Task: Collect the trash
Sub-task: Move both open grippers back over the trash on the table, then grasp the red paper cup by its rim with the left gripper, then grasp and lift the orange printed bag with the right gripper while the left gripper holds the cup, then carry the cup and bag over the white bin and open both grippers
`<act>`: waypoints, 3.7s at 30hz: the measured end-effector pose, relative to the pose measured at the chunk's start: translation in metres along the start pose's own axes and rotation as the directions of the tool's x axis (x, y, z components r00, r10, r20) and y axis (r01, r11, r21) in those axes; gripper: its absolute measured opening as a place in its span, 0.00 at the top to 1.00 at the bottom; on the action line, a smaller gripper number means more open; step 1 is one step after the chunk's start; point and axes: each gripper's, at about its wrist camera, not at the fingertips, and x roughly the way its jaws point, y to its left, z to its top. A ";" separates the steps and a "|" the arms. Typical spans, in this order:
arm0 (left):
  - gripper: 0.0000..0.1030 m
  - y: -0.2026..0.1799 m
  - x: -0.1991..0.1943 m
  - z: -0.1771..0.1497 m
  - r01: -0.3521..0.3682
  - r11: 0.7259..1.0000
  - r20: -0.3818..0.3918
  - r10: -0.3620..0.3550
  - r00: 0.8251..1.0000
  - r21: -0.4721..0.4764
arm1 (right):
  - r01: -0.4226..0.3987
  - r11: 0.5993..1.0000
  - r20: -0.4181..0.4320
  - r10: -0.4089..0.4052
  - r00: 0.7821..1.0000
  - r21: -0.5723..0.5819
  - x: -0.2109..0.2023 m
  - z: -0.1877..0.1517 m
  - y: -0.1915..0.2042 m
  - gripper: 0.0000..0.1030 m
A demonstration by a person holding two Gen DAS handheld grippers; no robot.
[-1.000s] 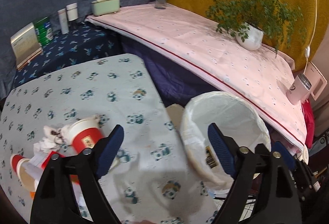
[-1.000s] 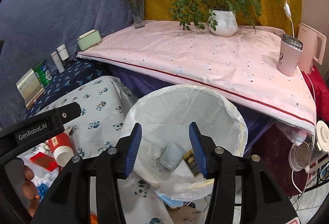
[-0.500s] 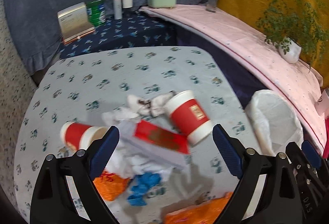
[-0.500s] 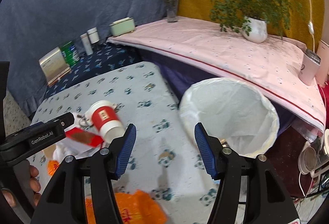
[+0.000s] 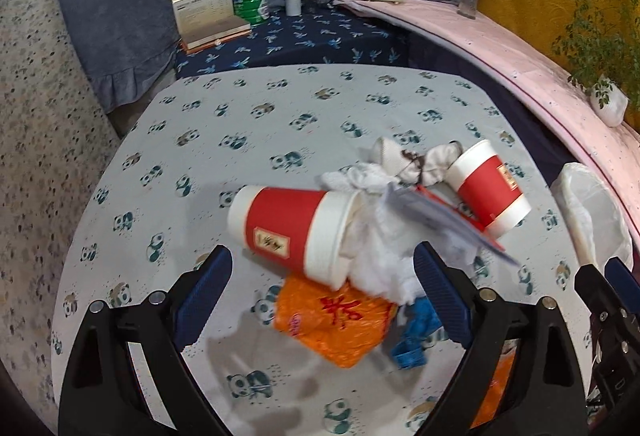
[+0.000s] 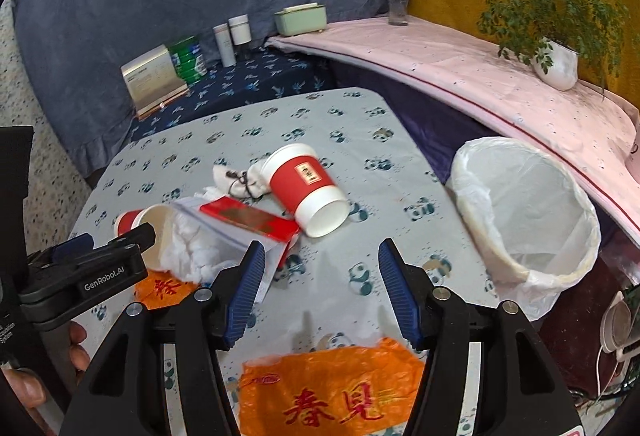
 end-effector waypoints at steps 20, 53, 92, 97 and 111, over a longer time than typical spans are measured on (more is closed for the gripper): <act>0.17 0.017 0.035 0.002 -0.070 0.997 -0.026 0.069 0.997 -0.032 | 0.002 1.000 -0.068 -0.002 0.998 -0.001 0.019 -0.018 0.002 0.44; 0.98 0.001 -0.049 -0.005 0.059 0.998 0.058 -0.058 0.997 -0.022 | 0.054 0.997 -0.153 -0.044 0.987 0.063 -0.004 -0.086 -0.046 0.44; 0.97 -0.051 -0.025 -0.095 0.111 0.982 -0.134 -0.091 0.987 0.151 | -0.138 0.963 -0.164 0.179 0.970 0.230 0.033 -0.090 -0.039 0.92; 0.97 -0.056 -0.032 -0.091 0.130 0.979 -0.124 -0.111 0.986 0.157 | -0.108 0.973 -0.107 0.132 0.985 0.204 0.016 -0.081 -0.044 0.93; 0.97 -0.108 -0.067 -0.055 0.210 0.953 -0.036 -0.207 0.978 0.220 | 0.000 0.973 0.065 -0.016 0.998 0.230 -0.043 -0.042 -0.093 0.94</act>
